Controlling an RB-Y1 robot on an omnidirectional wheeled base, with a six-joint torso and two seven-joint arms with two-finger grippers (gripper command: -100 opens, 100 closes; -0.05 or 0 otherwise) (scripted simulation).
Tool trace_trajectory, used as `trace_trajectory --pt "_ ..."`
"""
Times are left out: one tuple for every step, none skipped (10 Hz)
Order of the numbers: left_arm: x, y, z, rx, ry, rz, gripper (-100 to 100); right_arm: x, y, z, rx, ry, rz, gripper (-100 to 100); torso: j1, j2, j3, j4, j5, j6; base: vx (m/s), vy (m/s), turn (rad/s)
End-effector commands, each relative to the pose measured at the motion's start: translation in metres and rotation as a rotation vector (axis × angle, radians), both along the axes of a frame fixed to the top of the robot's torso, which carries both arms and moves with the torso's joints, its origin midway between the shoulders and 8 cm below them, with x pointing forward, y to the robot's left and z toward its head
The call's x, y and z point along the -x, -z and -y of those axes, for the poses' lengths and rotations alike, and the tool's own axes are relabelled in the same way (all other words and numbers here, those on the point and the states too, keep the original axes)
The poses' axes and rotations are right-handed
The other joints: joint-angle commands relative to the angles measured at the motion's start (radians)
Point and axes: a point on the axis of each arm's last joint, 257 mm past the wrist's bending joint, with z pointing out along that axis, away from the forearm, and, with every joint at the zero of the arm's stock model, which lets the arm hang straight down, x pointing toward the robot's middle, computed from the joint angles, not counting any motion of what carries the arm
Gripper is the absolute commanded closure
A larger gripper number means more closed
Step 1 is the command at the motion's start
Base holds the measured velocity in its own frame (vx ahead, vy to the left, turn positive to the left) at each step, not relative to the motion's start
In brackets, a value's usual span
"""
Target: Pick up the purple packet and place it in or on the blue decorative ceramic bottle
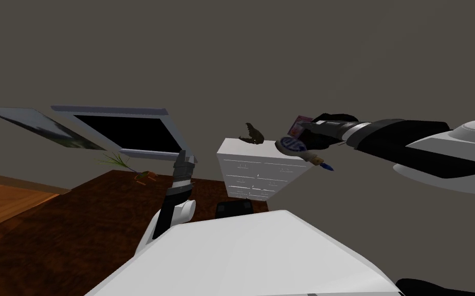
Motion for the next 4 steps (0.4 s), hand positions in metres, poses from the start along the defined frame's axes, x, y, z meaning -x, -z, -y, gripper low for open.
trace_trajectory --pt "0.0 0.0 0.0 0.0 0.0 0.0 0 0.0 0.0 0.0 0.0 0.0 0.0 0 0.0 0.0 0.0 0.0 0.0 0.0 0.0 0.0 0.0" --pt "0.0 0.0 0.0 0.0 0.0 0.0 0 0.0 0.0 0.0 0.0 0.0 0.0 0 0.0 0.0 0.0 0.0 0.0 0.0 0.0 0.0 0.0" --pt "0.0 0.0 0.0 0.0 0.0 0.0 0 0.0 0.0 0.0 0.0 0.0 0.0 0 0.0 0.0 0.0 0.0 0.0 0.0 0.0 0.0 0.0" --pt "0.0 0.0 0.0 0.0 0.0 0.0 0 0.0 0.0 0.0 0.0 0.0 0.0 0 0.0 0.0 0.0 0.0 0.0 0.0 0.0 0.0 0.0"
